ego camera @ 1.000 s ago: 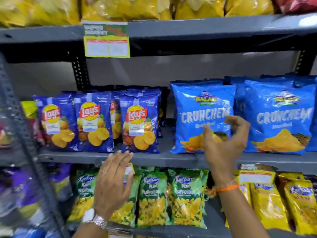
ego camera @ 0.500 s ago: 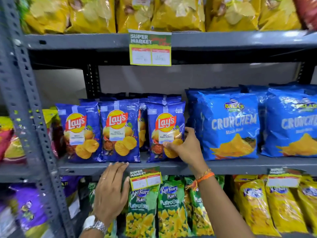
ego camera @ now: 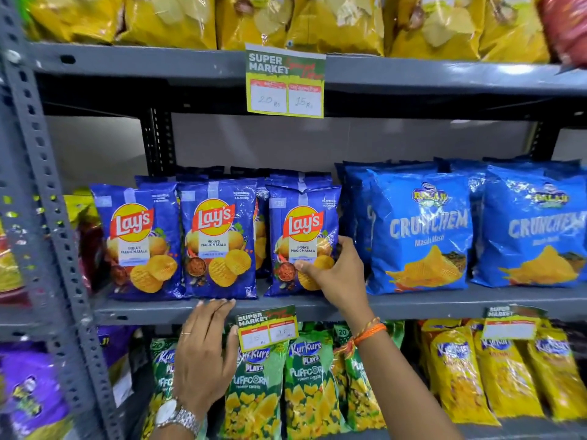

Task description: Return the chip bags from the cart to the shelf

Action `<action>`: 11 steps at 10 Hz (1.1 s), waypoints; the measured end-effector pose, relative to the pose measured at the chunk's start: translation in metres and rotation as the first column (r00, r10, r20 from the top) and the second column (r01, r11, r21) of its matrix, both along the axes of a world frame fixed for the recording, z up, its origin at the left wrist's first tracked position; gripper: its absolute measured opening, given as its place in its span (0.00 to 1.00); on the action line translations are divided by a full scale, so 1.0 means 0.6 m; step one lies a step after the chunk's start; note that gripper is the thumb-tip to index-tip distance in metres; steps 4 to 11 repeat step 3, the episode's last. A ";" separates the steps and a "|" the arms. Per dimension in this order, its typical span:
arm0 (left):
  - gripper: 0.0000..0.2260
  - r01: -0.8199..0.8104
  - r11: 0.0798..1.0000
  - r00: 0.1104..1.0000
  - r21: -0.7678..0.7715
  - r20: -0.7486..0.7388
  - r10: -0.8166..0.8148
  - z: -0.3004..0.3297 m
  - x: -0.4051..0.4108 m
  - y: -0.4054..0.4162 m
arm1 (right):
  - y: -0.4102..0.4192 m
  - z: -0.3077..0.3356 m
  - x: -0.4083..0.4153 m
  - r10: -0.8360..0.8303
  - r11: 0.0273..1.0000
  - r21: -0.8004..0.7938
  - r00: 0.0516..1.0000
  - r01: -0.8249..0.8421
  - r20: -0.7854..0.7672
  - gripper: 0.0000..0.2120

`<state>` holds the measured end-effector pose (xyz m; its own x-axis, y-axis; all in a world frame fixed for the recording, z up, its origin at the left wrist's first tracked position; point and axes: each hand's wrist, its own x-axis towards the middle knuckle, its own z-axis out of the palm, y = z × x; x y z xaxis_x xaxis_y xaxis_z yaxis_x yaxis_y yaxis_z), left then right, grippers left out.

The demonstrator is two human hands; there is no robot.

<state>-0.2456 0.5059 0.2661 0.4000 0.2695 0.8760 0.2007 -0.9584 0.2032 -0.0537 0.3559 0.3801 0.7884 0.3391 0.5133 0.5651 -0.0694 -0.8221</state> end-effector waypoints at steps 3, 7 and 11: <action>0.21 0.026 0.999 0.995 -0.040 0.094 -0.023 0.008 -0.006 -0.027 | -0.047 0.023 -0.013 0.017 0.998 0.053 0.997 -0.013 -0.074 0.46; 0.21 0.026 0.999 0.995 -0.040 0.094 -0.023 0.008 -0.006 -0.027 | -0.047 0.023 -0.013 0.017 0.998 0.053 0.997 -0.013 -0.074 0.46; 0.21 0.026 0.999 0.995 -0.040 0.094 -0.023 0.008 -0.006 -0.027 | -0.047 0.023 -0.013 0.017 0.998 0.053 0.997 -0.013 -0.074 0.46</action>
